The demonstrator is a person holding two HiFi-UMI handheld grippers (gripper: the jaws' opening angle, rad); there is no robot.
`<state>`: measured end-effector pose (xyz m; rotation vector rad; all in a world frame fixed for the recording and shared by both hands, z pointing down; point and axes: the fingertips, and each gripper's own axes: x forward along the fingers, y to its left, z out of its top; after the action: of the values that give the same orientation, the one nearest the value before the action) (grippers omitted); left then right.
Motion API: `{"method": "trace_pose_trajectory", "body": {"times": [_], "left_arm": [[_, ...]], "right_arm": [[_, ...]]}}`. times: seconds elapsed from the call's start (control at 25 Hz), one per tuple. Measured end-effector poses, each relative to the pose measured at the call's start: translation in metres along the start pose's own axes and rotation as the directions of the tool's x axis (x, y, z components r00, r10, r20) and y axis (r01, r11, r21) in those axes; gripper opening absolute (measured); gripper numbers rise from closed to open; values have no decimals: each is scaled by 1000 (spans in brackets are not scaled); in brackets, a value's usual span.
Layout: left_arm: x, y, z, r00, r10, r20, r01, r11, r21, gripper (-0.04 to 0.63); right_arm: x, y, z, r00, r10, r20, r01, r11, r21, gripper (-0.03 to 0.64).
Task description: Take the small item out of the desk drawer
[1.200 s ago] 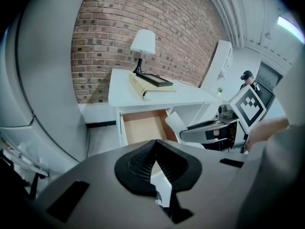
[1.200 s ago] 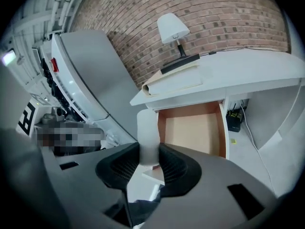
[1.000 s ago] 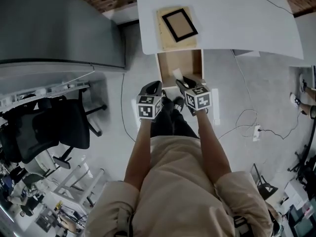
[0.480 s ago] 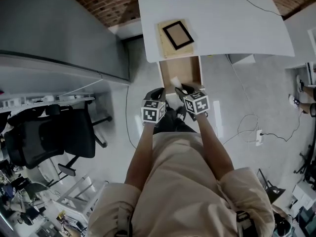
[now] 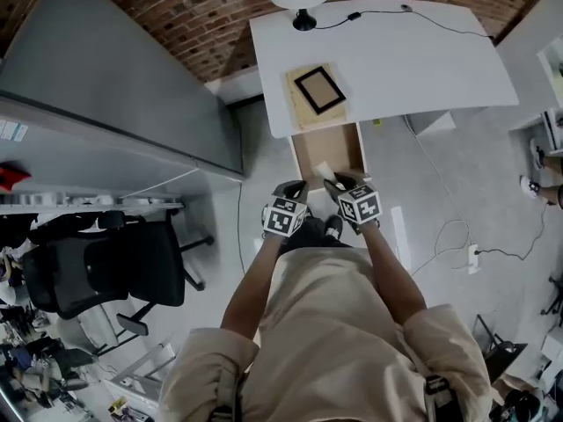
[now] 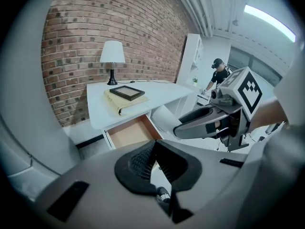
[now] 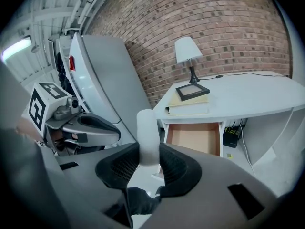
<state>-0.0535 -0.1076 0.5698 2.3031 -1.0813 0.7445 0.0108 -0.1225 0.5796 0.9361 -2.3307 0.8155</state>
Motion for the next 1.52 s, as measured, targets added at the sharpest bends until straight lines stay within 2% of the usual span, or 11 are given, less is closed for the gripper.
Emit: {"method": "trace_pose_trajectory", "body": {"times": [0.08,0.24,0.32,0.44,0.64,1.24,1.52], "left_arm": [[0,2,7,1000,14,22,-13,999,-31,17],[-4,8,21,994,78,76,-66,986,-153,17],[-6,9,25,993,80,91,-62,981,-183,17],[-5,10,28,992,74,100,-59,987,-152,17],[-7,9,21,992,80,93,-64,984,-166,16],[-11,14,23,989,96,113,-80,987,-136,17],[-13,8,19,990,93,107,-79,988,-133,17]], "right_arm": [[-2,-2,5,1000,-15,3,15,1000,-6,153],[-5,1,3,1000,-12,2,12,999,33,153],[-5,0,1,1000,-11,-5,11,999,33,153],[-3,0,1,1000,-5,9,4,999,38,153],[-4,-4,-15,1000,-22,-12,23,998,60,153],[2,2,-8,1000,3,23,-5,999,54,153],[-5,-4,-7,999,-12,40,8,995,99,153]]}}
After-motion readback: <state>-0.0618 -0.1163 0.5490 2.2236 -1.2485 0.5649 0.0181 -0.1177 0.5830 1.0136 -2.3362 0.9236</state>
